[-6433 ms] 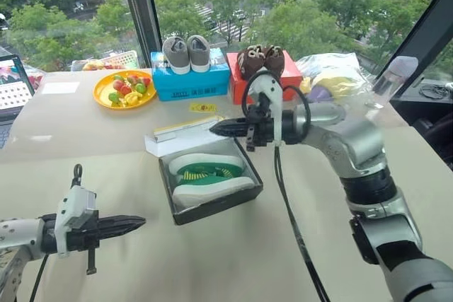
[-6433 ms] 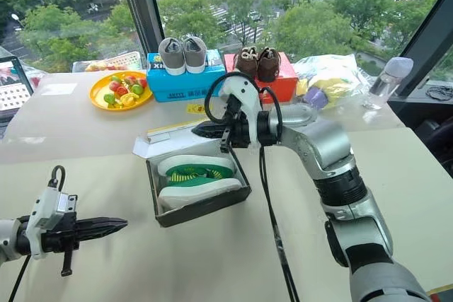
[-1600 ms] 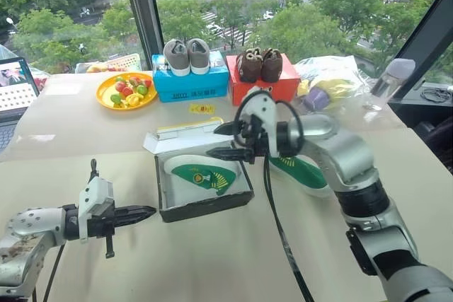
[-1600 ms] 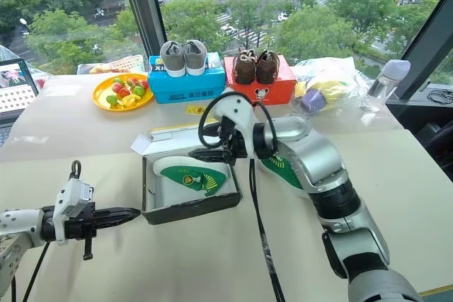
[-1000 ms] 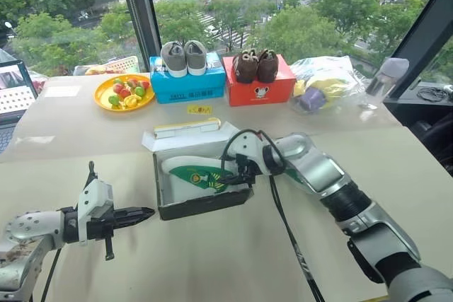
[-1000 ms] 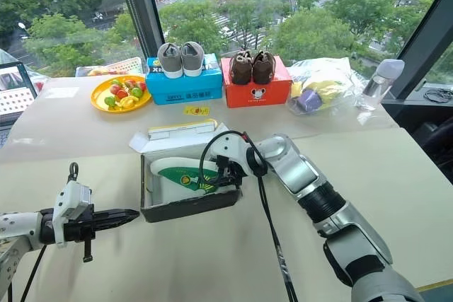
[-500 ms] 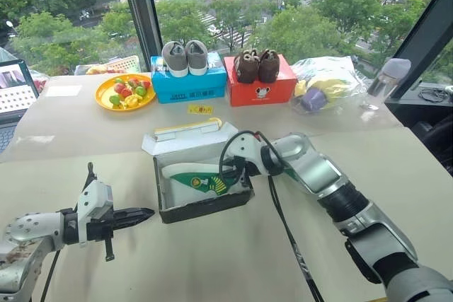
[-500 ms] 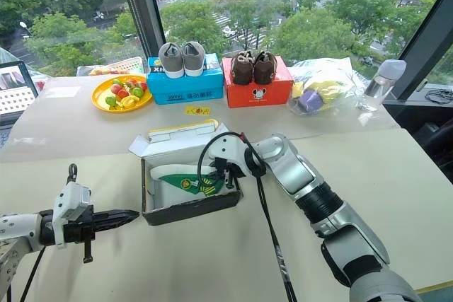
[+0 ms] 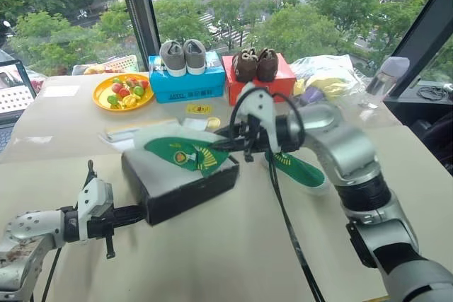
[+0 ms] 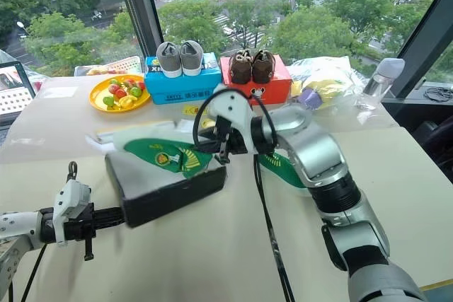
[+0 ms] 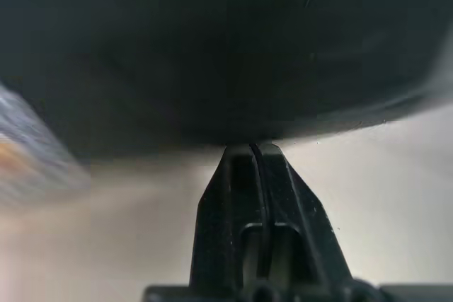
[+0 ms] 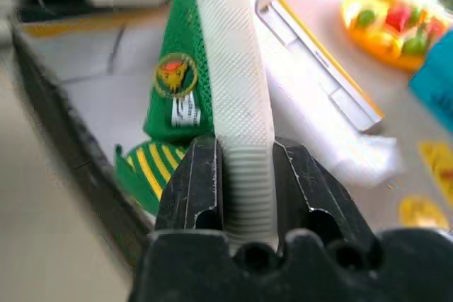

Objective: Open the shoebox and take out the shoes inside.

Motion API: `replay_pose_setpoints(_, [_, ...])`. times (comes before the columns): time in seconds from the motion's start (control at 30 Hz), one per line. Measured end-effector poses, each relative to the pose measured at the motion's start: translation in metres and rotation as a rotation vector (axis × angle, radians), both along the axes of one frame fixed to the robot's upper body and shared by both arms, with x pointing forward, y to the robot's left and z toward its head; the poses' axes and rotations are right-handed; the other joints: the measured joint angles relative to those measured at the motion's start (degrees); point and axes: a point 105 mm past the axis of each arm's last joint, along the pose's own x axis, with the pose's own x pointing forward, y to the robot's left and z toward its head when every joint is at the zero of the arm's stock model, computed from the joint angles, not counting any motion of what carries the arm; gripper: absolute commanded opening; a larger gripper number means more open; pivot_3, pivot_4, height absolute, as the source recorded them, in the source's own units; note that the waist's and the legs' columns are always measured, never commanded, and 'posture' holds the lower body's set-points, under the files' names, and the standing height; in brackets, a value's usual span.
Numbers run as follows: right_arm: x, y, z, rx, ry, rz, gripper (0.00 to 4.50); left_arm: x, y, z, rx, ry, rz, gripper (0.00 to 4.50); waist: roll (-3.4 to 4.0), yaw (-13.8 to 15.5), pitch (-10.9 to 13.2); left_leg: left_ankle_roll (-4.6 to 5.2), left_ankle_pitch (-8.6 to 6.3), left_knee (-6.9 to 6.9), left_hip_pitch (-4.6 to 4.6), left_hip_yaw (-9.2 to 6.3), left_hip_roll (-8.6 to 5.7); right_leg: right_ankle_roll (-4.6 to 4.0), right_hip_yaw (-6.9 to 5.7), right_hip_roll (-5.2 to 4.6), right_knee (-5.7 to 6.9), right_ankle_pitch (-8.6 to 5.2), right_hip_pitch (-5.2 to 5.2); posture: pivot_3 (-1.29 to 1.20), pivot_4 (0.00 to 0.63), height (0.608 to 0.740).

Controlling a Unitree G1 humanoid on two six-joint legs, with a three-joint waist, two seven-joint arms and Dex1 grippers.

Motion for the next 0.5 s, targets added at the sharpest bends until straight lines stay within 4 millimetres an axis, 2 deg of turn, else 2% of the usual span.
replay_pose_setpoints(0.1, [0.003,-0.002,0.002,0.042,0.034,-0.044,0.62,0.001,-0.001,0.001,0.0,-0.003,-0.003,0.0,0.0,-0.01,0.0,-0.01,0.01,0.0,0.0,0.01,0.0,0.0,0.01,-0.01,0.0,0.01,0.0,0.0,0.15,0.731])
replay_pose_setpoints(0.3, [0.014,-0.012,-0.028,-0.004,0.067,-0.177,0.62,0.001,-0.001,0.001,-0.001,-0.004,-0.006,0.0,0.01,-0.01,0.01,-0.01,0.01,0.0,-0.04,0.01,-0.02,0.0,0.02,0.0,0.0,0.0,-0.03,0.0,0.15,0.731])
replay_pose_setpoints(0.4, [0.016,-0.013,-0.026,0.014,0.063,-0.198,0.62,0.003,-0.002,0.003,-0.002,-0.011,-0.012,0.0,0.01,-0.15,0.01,-0.01,0.01,0.0,-0.04,0.02,0.0,0.0,0.02,0.02,0.0,0.0,-0.04,0.0,0.15,0.731])
replay_pose_setpoints(0.5, [0.018,-0.022,-0.013,0.107,0.109,-0.23,0.62,0.003,-0.003,0.003,-0.001,-0.01,-0.015,0.0,0.01,-0.08,0.01,-0.01,0.01,0.0,-0.04,0.01,-0.01,0.0,0.02,0.02,0.0,0.0,-0.02,0.0,0.15,0.731])
